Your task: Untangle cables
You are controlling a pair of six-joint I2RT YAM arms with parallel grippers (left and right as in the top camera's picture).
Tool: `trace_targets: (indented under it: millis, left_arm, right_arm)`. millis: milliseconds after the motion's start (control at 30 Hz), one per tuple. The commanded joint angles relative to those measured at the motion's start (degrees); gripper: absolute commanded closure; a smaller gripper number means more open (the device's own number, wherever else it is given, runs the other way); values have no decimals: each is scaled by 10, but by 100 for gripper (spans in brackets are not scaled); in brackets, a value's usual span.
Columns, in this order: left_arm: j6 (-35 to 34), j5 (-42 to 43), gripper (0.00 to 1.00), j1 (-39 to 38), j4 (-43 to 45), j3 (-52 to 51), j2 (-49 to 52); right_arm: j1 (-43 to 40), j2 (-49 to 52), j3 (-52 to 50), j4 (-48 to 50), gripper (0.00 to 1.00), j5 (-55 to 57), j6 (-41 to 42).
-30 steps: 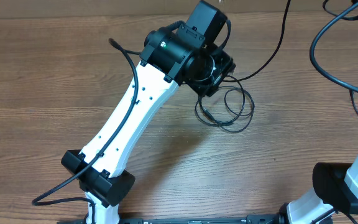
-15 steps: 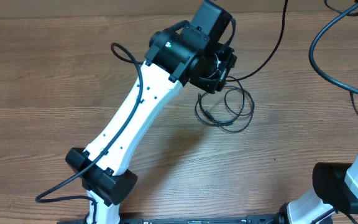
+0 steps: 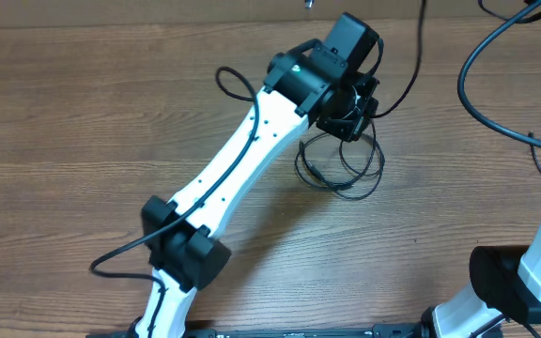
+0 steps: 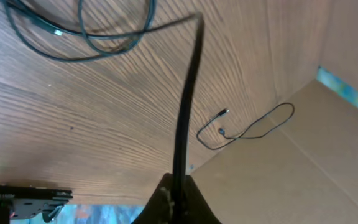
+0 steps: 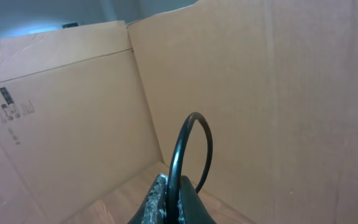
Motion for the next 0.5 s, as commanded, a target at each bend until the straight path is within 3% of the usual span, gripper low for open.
trace_targets:
  millis: [0, 200, 367, 467]
  left_arm:
    - [34, 43, 96, 0, 6, 8, 18]
    - [206, 94, 96, 35, 3, 8, 11]
    - [347, 209, 96, 90, 0, 8, -9]
    - [420, 300, 96, 125, 5, 10, -26]
  right_arm:
    - [-4, 1, 1, -3, 96, 2, -3]
    - [-61, 1, 1, -26, 96, 128, -5]
    - [-105, 2, -2, -87, 96, 309, -5]
    - [-123, 3, -22, -111, 96, 337, -5]
